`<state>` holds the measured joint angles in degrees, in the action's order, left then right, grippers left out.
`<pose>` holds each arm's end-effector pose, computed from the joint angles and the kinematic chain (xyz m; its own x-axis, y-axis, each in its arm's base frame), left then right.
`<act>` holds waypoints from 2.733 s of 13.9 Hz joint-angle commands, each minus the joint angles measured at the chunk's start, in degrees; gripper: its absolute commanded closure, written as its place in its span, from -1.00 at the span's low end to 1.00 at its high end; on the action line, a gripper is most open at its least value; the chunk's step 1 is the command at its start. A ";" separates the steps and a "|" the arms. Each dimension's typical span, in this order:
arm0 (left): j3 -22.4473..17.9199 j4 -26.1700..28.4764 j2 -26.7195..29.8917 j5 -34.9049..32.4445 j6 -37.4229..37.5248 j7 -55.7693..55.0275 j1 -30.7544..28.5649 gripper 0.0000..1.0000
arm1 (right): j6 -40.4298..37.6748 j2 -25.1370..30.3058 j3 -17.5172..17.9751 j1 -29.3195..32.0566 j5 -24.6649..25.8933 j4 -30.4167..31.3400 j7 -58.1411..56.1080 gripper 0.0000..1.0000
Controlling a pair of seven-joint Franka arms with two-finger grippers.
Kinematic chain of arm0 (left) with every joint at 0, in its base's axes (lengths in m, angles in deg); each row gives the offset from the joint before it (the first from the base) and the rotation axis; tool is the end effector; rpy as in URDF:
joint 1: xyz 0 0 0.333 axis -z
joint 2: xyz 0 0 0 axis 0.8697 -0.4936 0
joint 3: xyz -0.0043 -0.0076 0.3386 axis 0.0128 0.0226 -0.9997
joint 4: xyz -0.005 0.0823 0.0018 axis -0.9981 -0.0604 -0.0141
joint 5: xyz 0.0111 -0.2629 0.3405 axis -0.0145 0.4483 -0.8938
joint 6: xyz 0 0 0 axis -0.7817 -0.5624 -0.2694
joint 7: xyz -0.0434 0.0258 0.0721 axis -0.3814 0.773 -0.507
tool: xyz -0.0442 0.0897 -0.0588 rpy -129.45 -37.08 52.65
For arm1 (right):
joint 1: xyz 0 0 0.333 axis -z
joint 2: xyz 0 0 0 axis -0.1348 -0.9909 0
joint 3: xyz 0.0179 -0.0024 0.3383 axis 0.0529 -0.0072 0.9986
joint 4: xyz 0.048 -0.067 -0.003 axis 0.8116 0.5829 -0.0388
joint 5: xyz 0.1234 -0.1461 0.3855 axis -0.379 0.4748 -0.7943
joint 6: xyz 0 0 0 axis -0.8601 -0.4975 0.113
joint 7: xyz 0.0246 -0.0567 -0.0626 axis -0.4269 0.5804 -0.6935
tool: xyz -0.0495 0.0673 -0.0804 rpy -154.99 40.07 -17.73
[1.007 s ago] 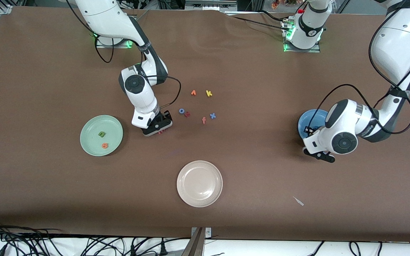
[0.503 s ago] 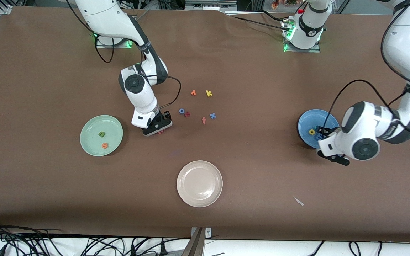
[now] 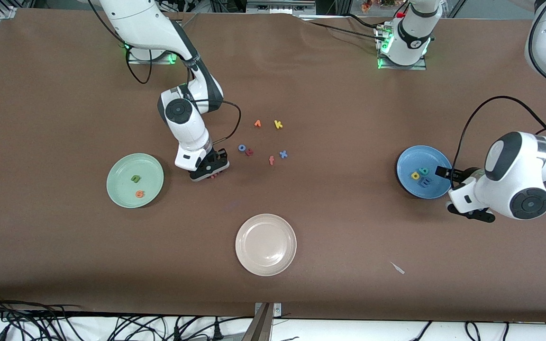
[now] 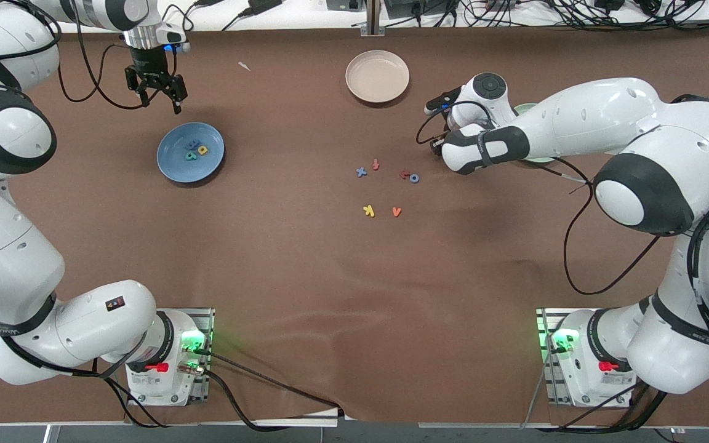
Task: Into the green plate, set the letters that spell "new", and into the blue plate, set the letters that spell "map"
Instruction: 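Carry the blue letter onto the blue plate and open the left gripper, then lower the pink W onto the green plate while the left gripper withdraws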
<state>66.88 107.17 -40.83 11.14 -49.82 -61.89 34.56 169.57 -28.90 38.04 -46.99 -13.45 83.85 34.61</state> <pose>0.6987 0.0230 0.3037 0.8582 -0.2049 -0.4706 -0.2339 -0.9723 -0.0033 0.5471 0.3186 0.1517 0.8709 0.4582 0.1778 0.4610 -0.8869 0.0277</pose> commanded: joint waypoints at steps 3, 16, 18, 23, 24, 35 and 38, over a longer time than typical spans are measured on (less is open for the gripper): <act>-14.36 1.53 11.80 14.78 -1.86 1.23 6.15 -1.00 | 0.88 -0.38 -0.05 -0.05 -0.46 0.52 -0.39 0.13; -25.75 5.14 32.66 24.49 -2.85 1.75 19.54 -1.00 | -17.98 4.71 -6.54 0.22 -0.63 -6.06 -11.00 0.64; -25.40 4.97 32.66 24.76 -1.35 1.93 19.27 -1.00 | -23.01 5.86 -9.62 0.39 -0.72 -7.47 -15.66 0.63; -25.04 5.14 33.98 24.41 -1.69 1.84 19.01 -1.00 | -26.98 6.74 -19.47 3.18 -0.90 -6.16 -31.66 0.59; -25.04 4.97 33.98 24.32 -1.79 1.84 19.01 -1.00 | -26.98 6.48 -19.30 5.64 -1.25 -5.64 -32.46 0.59; -24.96 5.32 33.89 23.88 -4.68 1.93 19.10 -1.00 | -29.89 5.77 -19.04 6.19 -11.45 -5.02 -32.12 0.48; -24.96 5.32 33.89 23.88 -4.69 1.93 19.01 -1.00 | -29.97 5.68 -19.04 6.19 -11.53 -5.11 -31.51 -0.39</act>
<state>42.18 110.99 -8.31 34.01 -53.61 -61.21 53.63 140.10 -23.37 18.96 -40.74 -23.73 78.70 2.75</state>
